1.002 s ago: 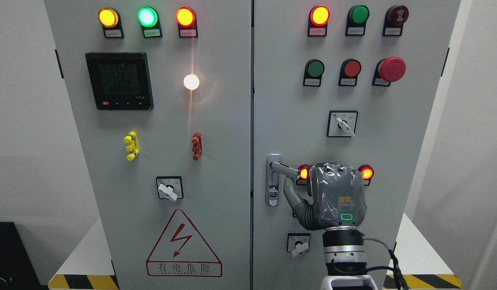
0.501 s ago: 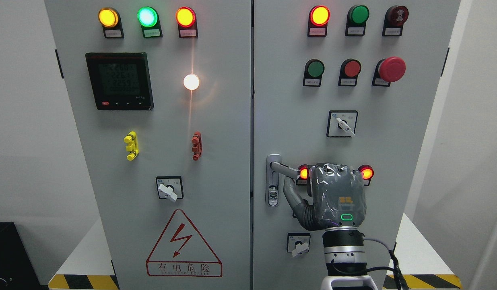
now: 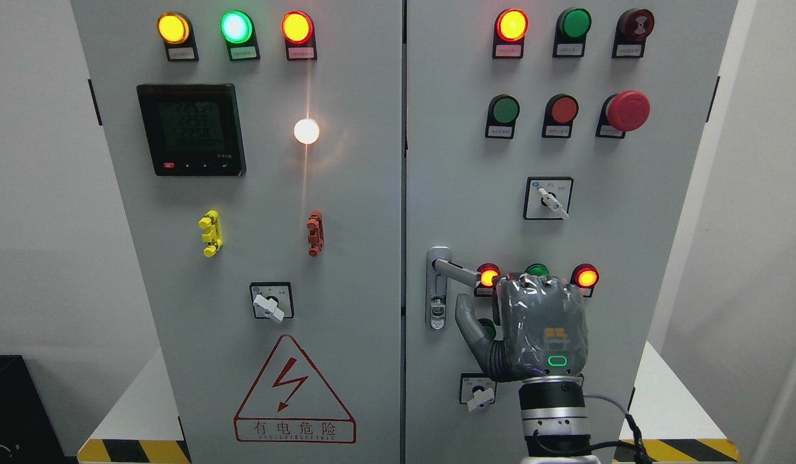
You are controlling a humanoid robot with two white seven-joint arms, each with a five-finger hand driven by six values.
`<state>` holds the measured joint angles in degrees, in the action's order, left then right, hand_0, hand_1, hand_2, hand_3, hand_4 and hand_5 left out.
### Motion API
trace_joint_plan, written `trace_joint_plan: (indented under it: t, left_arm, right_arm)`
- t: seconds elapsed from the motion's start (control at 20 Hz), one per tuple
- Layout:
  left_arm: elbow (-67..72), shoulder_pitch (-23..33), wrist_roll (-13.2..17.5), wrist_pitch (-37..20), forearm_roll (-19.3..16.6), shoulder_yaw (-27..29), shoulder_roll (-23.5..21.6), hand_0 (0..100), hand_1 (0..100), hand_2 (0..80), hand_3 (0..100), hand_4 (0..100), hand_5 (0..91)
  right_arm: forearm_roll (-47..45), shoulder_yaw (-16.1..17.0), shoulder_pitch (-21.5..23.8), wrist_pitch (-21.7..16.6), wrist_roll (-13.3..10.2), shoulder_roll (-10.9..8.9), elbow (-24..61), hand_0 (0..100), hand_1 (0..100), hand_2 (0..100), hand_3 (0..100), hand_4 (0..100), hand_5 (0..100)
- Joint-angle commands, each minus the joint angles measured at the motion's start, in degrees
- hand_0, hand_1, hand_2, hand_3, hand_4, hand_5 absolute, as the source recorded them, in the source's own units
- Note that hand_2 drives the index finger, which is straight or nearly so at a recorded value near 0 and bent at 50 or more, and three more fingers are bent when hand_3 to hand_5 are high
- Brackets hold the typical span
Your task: Release door handle
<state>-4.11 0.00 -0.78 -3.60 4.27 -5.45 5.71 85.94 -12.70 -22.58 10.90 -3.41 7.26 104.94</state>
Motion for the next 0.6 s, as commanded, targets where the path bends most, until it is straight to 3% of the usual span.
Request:
trace_joint_plan:
  t: [0.0,0.1,0.2,0.4,0.5,0.55]
  left_arm:
    - [0.0,1.0,0.0,0.0,0.0,0.0,0.0,12,56,0.0,0,0,0.0]
    - [0.0,1.0,0.0,0.0,0.0,0.0,0.0,12,56,0.0,0,0,0.0]
    - [0.0,1.0,0.0,0.0,0.0,0.0,0.0,12,56,0.0,0,0,0.0]
    - [0.0,1.0,0.0,0.0,0.0,0.0,0.0,12,56,0.0,0,0,0.0]
    - [0.0,1.0,0.0,0.0,-0.1,0.0,0.0,12,56,0.0,0,0,0.0]
    - [0.0,1.0,0.0,0.0,0.0,0.0,0.0,12,56,0.0,0,0,0.0]
  right_arm:
    - [-0.2,3.9,5.8,-5.5,-0.9,-0.4,6.6,49,31,74,100,95,95]
    - [-0.2,7.7,7.6,-10.7,-1.6,-0.31,7.7,49,30,67,100,90,86]
    - [-0.3,12.0,9.6,-14.7,-1.6,-0.14,9.0,49,29,59,87,80,72]
    - [-8.1,21.1,10.5,-25.3,-1.3,-0.31,9.1,48,27,46,73,69,60]
    - [-9.8,23.5,10.5,-28.6,-1.1,-0.22,9.2,48,25,33,59,59,47]
    - [-9.9,24.0,10.6,-29.3,-1.3,-0.14,9.3,48,25,31,57,57,45]
